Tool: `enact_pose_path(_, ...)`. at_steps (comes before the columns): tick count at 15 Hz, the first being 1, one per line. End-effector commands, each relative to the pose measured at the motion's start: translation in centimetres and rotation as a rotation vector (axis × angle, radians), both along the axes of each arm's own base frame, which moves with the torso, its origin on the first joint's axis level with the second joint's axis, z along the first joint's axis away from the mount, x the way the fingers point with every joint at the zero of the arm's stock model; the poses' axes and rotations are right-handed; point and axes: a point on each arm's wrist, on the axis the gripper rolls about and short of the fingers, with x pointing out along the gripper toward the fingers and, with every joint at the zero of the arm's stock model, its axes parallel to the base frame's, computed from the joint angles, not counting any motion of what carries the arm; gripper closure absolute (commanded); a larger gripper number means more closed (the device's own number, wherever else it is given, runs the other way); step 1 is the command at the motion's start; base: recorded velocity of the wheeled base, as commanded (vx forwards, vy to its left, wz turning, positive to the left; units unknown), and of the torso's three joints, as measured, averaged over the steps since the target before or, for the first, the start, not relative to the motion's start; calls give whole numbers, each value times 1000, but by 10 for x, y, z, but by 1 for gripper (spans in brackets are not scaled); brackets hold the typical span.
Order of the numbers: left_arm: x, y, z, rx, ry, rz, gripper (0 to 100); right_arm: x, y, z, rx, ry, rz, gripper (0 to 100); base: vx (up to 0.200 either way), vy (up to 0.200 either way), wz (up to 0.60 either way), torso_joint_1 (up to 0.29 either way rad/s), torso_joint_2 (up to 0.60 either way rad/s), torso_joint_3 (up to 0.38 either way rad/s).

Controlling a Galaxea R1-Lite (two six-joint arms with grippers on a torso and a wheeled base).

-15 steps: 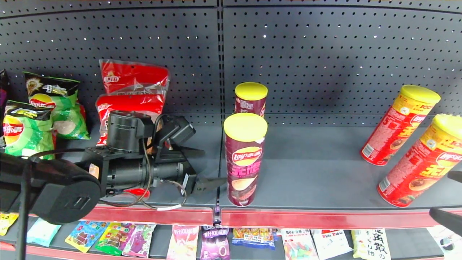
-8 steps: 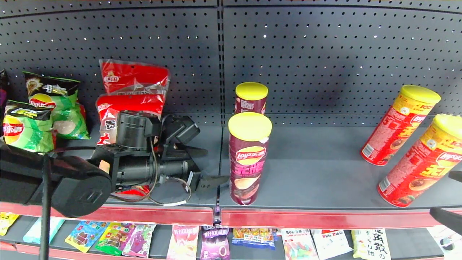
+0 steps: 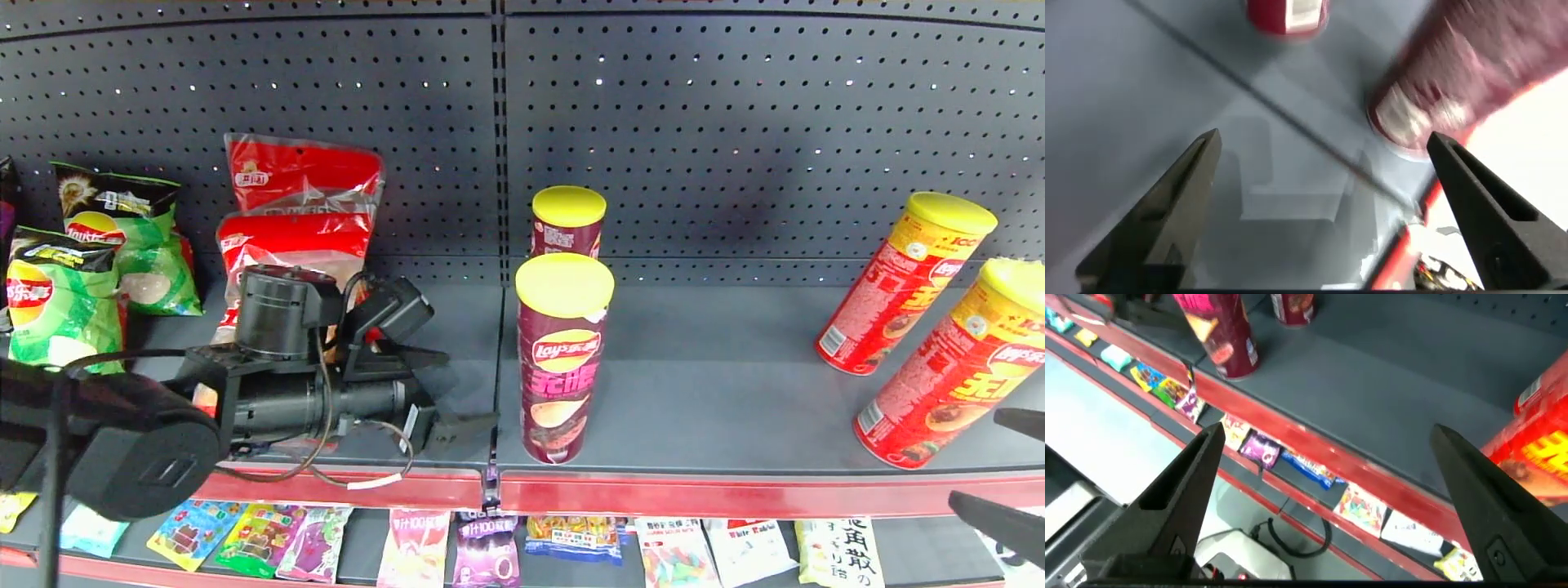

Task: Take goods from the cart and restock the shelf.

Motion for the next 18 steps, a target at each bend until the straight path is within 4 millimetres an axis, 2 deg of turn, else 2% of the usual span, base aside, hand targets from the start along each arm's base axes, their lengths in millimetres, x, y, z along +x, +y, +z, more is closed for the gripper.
enact_pose_path(1, -57, 33, 26, -20, -73, 78, 0, -5, -2, -10, -6, 9, 0, 0, 0, 0, 0, 0, 0, 0)
enact_pose_path(5, -142, 81, 45, -26, -62, 387, 0, -36, -15, -34, 15, -45, -6, 0, 0, 0, 0, 0, 0, 0)
enact_pose_path(7, -186, 105, 45, 8, -44, 496, 0, -50, -22, -50, 17, -83, -66, 0, 0, 0, 0, 0, 0, 0)
enact_pose_path(8, -188, 106, 45, 9, -44, 497, 0, -51, -22, -50, 16, -83, -69, 0, 0, 0, 0, 0, 0, 0)
enact_pose_path(9, -226, 126, 39, 62, -47, 605, 0, -57, -26, -59, 11, -106, -143, 0, 0, 0, 0, 0, 0, 0)
enact_pose_path(10, -240, 135, 33, 73, -64, 682, 0, -59, -27, -63, 6, -114, -185, 0, 0, 0, 0, 0, 0, 0)
enact_pose_path(12, -261, 144, 25, 50, -96, 824, 0, -62, -30, -74, -17, -118, -311, 0, 0, 0, 0, 0, 0, 0)
enact_pose_path(13, -266, 145, 22, 45, -104, 863, 0, -63, -31, -77, -24, -114, -343, 0, 0, 0, 0, 0, 0, 0)
enact_pose_path(15, -277, 145, 2, 24, -97, 1046, 0, -64, -32, -82, -50, -95, -481, 0, 0, 0, 0, 0, 0, 0)
enact_pose_path(18, -291, 146, -26, -19, -147, 1060, 0, -76, -32, -95, -76, -48, -598, 0, 0, 0, 0, 0, 0, 0)
